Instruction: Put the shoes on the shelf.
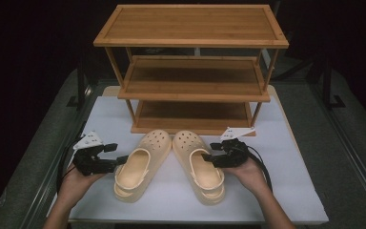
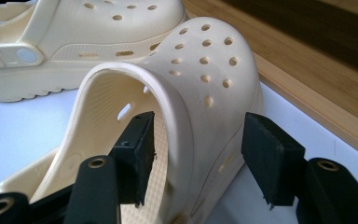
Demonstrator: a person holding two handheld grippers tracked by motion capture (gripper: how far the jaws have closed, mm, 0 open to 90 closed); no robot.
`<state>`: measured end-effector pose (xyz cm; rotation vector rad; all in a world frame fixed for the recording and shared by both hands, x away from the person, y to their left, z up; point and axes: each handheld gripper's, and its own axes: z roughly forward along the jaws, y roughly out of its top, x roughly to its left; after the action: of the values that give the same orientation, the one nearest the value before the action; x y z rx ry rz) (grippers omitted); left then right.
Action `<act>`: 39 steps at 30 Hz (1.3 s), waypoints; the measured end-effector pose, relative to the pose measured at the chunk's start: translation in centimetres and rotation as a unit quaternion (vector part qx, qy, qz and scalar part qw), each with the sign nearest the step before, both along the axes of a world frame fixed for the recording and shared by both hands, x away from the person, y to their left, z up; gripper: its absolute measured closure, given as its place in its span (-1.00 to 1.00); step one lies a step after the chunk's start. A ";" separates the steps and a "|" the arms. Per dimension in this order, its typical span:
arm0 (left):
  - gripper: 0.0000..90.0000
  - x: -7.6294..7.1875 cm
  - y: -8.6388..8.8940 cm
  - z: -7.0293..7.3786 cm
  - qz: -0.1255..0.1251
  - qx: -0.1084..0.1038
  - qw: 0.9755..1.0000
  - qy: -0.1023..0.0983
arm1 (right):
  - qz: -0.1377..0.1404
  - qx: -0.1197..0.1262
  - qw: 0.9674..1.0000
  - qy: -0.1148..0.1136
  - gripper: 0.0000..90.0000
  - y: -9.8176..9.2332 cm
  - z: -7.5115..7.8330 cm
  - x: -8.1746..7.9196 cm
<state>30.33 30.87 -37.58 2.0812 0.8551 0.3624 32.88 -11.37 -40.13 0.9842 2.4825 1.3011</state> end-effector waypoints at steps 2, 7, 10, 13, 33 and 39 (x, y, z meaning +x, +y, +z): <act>-0.12 0.3 -0.7 -0.2 -0.007 0.006 1.000 0.001 | 0.000 0.000 1.000 0.001 0.02 0.0 0.0 0.0; 0.12 1.1 -2.3 -0.9 -0.025 0.024 0.999 0.003 | 0.004 -0.002 1.000 0.000 0.18 0.1 -0.1 0.0; 0.30 1.7 -3.0 -1.4 -0.021 0.045 0.999 0.001 | 0.003 -0.003 1.000 0.001 0.29 0.2 -0.3 0.1; 0.47 1.8 -3.1 -1.4 -0.013 0.055 0.998 -0.006 | 0.005 -0.004 1.000 -0.001 0.37 0.3 -0.3 0.1; 0.82 2.5 -4.0 0.0 0.022 0.094 0.995 -0.040 | -0.029 -0.058 0.996 -0.068 0.82 0.1 1.2 -0.1; 0.85 3.2 -4.4 0.4 0.028 0.080 0.996 -0.041 | -0.048 -0.057 0.994 -0.078 0.86 -0.8 1.7 0.4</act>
<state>33.52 26.48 -37.23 2.1754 0.8603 0.5572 33.26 -12.18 -38.47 0.9255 2.3348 1.1478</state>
